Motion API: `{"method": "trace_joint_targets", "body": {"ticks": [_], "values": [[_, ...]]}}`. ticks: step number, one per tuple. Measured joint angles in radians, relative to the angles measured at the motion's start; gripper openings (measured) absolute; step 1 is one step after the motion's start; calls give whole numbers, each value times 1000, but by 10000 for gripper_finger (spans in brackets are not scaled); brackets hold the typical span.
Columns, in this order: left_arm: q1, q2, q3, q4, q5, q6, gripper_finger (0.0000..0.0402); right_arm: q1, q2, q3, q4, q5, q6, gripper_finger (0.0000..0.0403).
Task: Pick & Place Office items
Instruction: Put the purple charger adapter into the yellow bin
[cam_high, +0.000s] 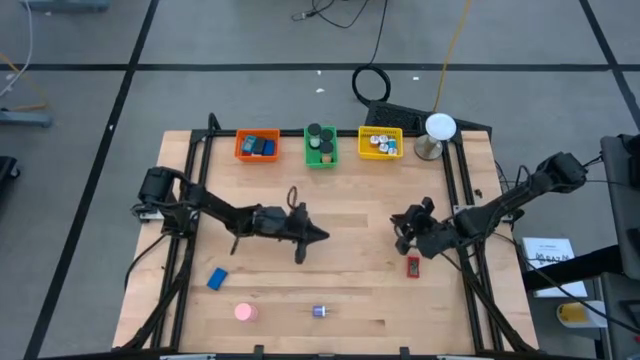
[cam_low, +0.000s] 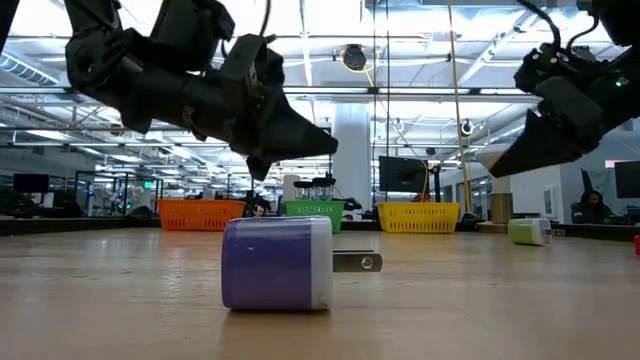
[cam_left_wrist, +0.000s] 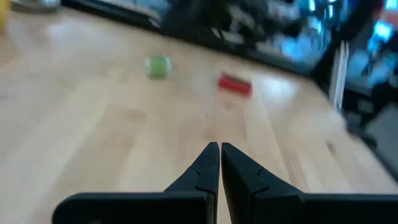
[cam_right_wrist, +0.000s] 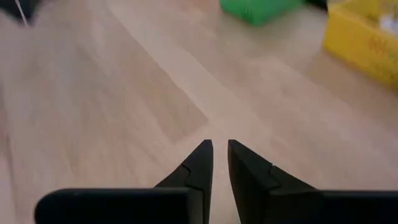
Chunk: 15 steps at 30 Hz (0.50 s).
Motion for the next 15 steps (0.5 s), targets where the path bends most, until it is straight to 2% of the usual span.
{"method": "trace_joint_targets", "body": {"ticks": [2,5,9,13,15], "values": [[-38,0,38,-99,-18,40,17,0,3,-52,170,28,-97,44],[-94,0,120,-275,-77,76,17,1,3,-151,485,4,-241,36],[-157,0,252,-578,-119,39,17,4,3,-279,884,-9,-380,16],[-235,0,348,-769,-113,-80,17,3,3,-339,1045,-9,-441,2],[-275,0,377,-823,-114,-140,17,4,2,-340,1028,-9,-440,4]]}}
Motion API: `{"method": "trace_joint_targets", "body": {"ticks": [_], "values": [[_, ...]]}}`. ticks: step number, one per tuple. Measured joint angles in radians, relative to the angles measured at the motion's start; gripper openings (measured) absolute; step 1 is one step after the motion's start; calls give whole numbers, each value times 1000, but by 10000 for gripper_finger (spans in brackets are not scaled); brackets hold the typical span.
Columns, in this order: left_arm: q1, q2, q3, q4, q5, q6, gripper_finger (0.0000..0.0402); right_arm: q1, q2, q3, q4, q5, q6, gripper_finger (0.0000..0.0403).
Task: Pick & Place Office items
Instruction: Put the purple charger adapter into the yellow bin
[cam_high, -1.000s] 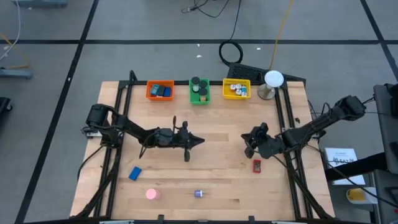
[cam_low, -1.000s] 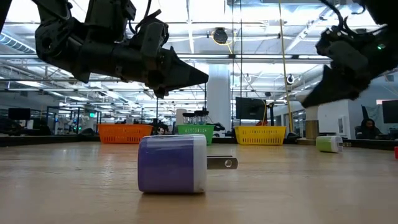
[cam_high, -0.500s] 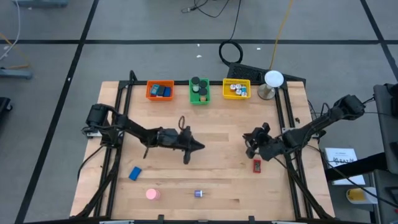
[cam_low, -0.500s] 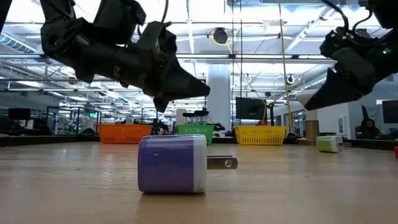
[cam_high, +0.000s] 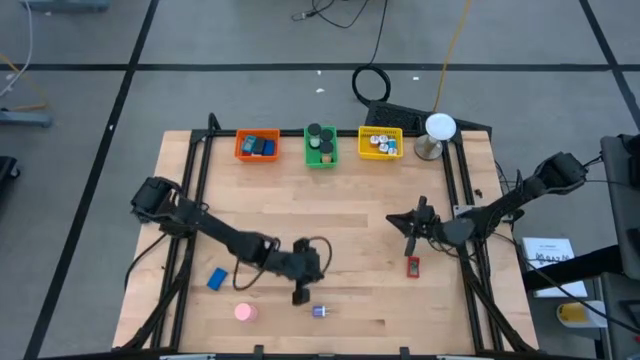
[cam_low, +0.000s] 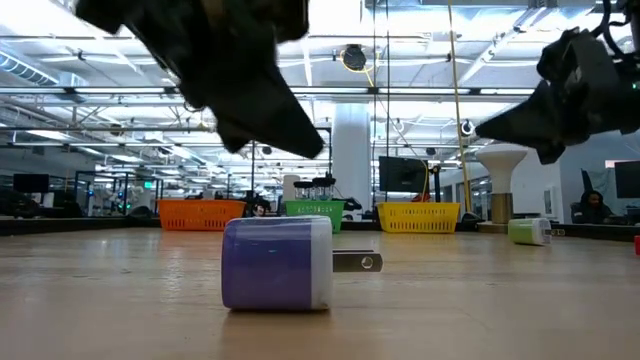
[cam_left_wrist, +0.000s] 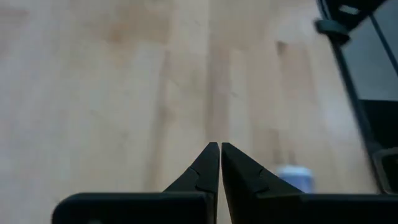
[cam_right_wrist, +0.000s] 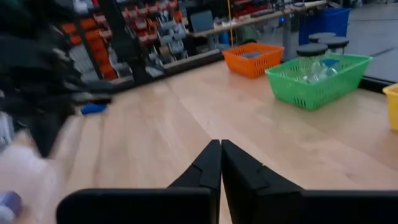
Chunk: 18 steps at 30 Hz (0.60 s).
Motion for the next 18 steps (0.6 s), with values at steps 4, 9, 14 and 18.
{"method": "trace_joint_targets", "body": {"ticks": [4,9,14,18], "values": [[-75,0,46,-61,-53,-104,39,2,3,-1,-18,-1,13,1],[-142,18,112,-174,-143,-209,107,53,34,-3,-16,-2,47,1],[-178,97,218,-257,-146,-269,176,119,100,10,-9,1,94,1],[-194,178,330,-352,-147,-273,214,170,183,49,-6,1,94,1]]}}
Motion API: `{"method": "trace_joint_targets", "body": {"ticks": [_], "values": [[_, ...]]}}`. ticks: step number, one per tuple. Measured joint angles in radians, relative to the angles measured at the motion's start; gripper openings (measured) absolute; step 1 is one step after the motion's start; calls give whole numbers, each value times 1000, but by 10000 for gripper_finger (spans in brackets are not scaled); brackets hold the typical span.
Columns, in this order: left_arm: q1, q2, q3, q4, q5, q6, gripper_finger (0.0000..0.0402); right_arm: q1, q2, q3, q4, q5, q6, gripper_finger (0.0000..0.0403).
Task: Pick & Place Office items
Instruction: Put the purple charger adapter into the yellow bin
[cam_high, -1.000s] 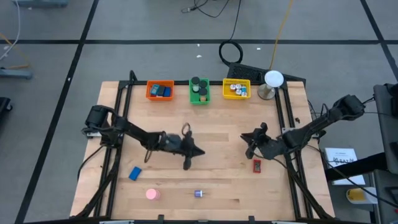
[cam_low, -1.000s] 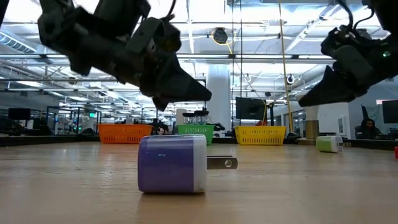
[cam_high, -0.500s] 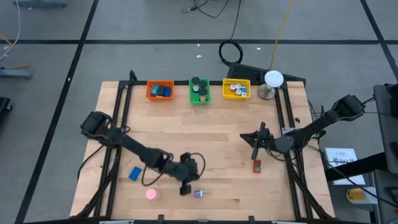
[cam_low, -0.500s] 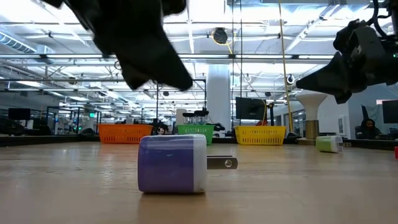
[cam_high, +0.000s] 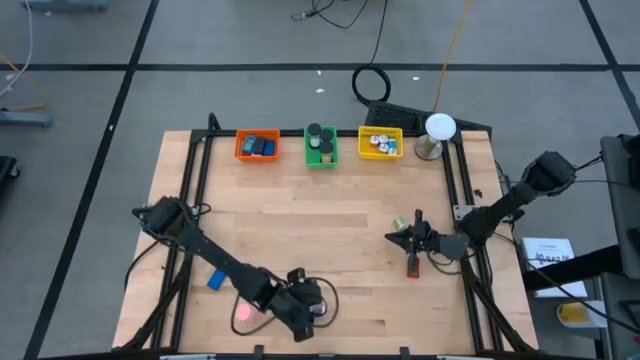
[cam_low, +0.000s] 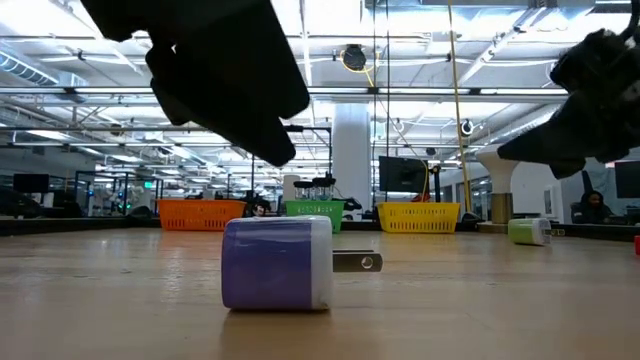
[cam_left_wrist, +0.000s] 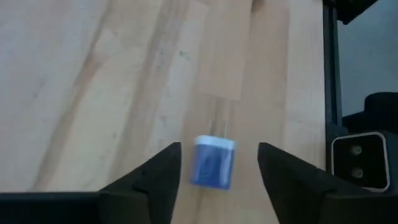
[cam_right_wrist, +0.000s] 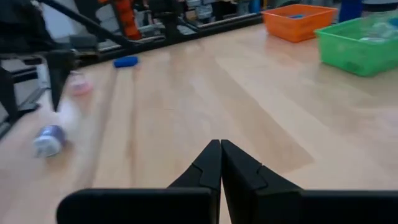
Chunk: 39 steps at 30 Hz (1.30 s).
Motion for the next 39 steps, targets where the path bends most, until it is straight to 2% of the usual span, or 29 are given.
{"method": "trace_joint_targets", "body": {"ticks": [7,14,20,24,32,35,39], "values": [[-11,88,125,-144,-27,-66,245,53,136,66,32,9,0,1],[-39,139,130,-145,-9,-87,246,91,237,106,90,6,7,1],[-56,150,130,-171,-54,-92,246,145,317,111,169,33,36,0],[-55,149,130,-156,-94,-95,246,176,340,111,185,61,56,0],[-42,156,130,-148,-84,-77,245,198,339,110,189,86,53,0],[-40,166,130,-144,-62,-63,232,198,339,110,189,87,52,0],[-42,170,130,-136,-80,-40,191,198,339,110,189,88,44,0]]}}
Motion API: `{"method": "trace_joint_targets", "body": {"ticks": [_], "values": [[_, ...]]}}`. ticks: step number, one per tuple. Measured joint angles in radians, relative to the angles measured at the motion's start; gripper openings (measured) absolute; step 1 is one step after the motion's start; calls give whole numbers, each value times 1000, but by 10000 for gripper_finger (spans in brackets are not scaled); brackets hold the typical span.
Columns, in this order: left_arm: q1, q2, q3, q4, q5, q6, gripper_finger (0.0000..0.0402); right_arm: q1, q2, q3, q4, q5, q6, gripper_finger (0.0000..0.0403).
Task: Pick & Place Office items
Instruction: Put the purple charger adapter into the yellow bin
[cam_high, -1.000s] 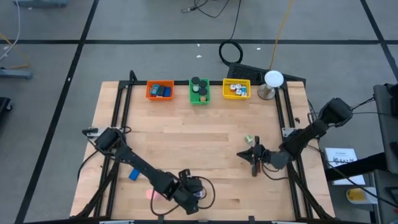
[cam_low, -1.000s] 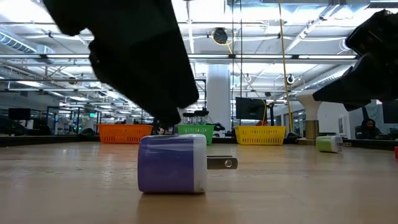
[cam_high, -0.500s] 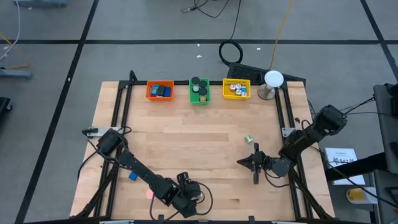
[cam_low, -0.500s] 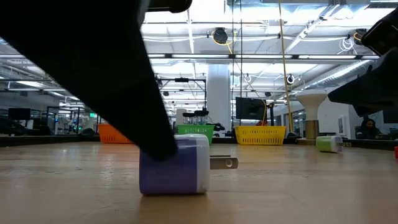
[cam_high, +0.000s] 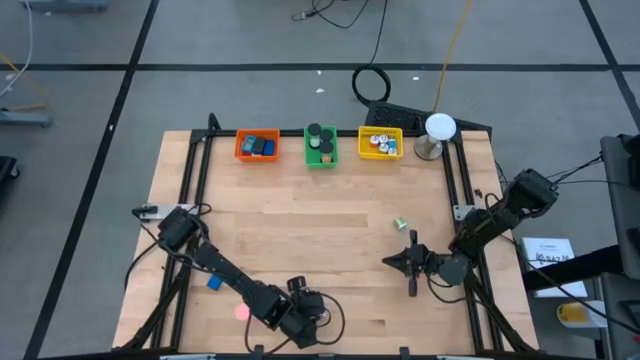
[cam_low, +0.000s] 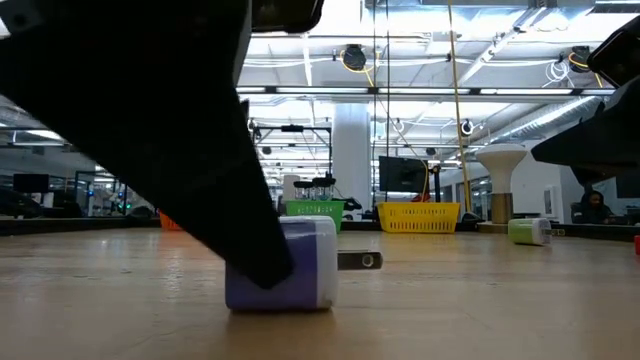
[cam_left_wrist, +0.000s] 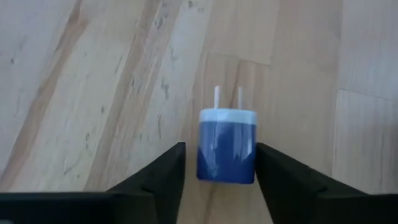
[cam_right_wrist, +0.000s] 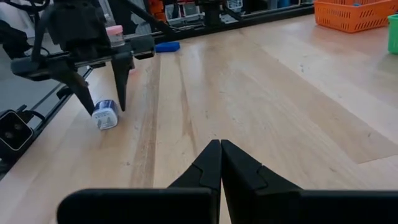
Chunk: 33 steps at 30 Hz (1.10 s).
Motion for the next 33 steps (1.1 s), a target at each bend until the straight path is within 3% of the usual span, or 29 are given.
{"method": "trace_joint_targets", "body": {"ticks": [6,13,17,22,25,30,33], "values": [[0,0,0,18,-20,37,129,-5,0,0,1,28,-41,0],[0,-1,-5,-34,-122,54,128,-35,0,0,73,43,-173,0],[7,-4,-61,66,-162,93,128,-64,-3,0,130,41,-277,0],[41,-35,-220,355,-203,182,128,-123,-3,0,184,-6,-355,0],[83,-71,-377,640,-198,276,128,-172,-3,0,192,-74,-361,0],[197,-85,-631,1227,-61,431,128,-262,-3,27,155,-192,-330,0],[277,-82,-716,1452,20,482,128,-342,-3,81,54,-268,-302,1]]}}
